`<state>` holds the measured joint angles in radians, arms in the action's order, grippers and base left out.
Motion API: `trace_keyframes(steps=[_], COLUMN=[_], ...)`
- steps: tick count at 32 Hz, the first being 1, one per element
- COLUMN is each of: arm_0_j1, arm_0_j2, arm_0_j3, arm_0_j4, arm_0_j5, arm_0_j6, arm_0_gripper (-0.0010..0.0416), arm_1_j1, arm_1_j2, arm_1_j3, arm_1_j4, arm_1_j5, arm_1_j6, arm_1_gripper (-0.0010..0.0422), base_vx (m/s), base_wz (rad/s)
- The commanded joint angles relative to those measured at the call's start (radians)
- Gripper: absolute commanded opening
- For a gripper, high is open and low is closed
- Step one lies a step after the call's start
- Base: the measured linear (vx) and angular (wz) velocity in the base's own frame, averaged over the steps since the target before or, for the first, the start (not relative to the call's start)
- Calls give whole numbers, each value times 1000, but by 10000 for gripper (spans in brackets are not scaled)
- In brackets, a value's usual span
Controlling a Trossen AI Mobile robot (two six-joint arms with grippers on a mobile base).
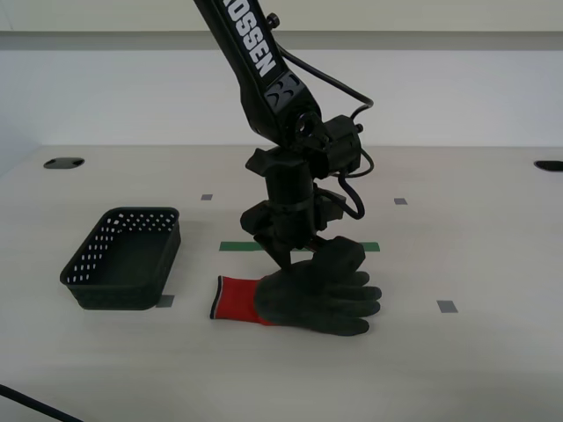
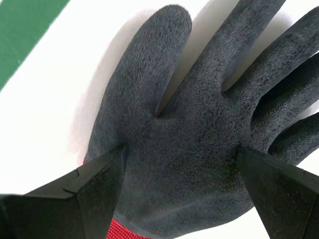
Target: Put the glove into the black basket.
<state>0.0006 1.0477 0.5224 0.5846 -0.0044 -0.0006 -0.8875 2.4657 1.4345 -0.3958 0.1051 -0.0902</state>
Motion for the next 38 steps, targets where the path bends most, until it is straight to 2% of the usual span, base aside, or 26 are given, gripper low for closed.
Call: trace_keyframes(steps=[1, 5, 10, 12, 15, 16, 18, 19, 27, 31, 33, 34, 37, 38], arm_0_j1=[0, -1, 0, -1, 0, -1, -1, -1, 0, -1, 0, 0, 0, -1], arm_0_j2=[0, 0, 0, 0, 0, 0, 0, 0, 0, 0, 0, 0, 0, 0], arm_0_j3=[1, 1, 1, 1, 1, 1, 1, 1, 1, 1, 1, 1, 1, 1], arm_0_j4=[5, 6, 5, 5, 5, 5, 5, 5, 5, 5, 5, 5, 3, 5], arm_0_j5=[1, 1, 1, 1, 1, 1, 1, 1, 1, 1, 1, 1, 1, 1], arm_0_j6=[0, 0, 0, 0, 0, 0, 0, 0, 0, 0, 0, 0, 0, 0], arm_0_gripper=[1, 0, 1, 1, 1, 1, 1, 0, 1, 1, 1, 0, 1, 1], arm_1_j1=[0, -5, -4, -9, -11, -11, -5, -4, -4, -2, 0, 3, 21, 34], arm_1_j2=[11, 81, 84, 84, 84, 84, 84, 84, 71, 10, -26, -54, -104, -123], arm_1_j3=[-10, -1, 33, 42, 44, 44, 54, 62, 132, 139, 139, 138, 135, 133], arm_1_j4=[6, 6, -22, -22, -45, -51, -82, -93, -182, -201, -201, -203, -220, -231], arm_1_j5=[-2, 13, 15, 15, 16, 16, 39, 42, 41, 36, 19, -3, -5, -22], arm_1_j6=[-24, -48, -63, -68, -67, -64, -45, -45, -22, -8, -2, 2, 12, 13], arm_1_gripper=[302, 302, 293, 256, 119, 87, -7, 5, -1, -1, -1, -1, -1, -1], base_vx=[0, 0, 0, 0, 0, 0, 0, 0, 0, 0, 0, 0, 0, 0], base_wz=[0, 0, 0, 0, 0, 0, 0, 0, 0, 0, 0, 0, 0, 0])
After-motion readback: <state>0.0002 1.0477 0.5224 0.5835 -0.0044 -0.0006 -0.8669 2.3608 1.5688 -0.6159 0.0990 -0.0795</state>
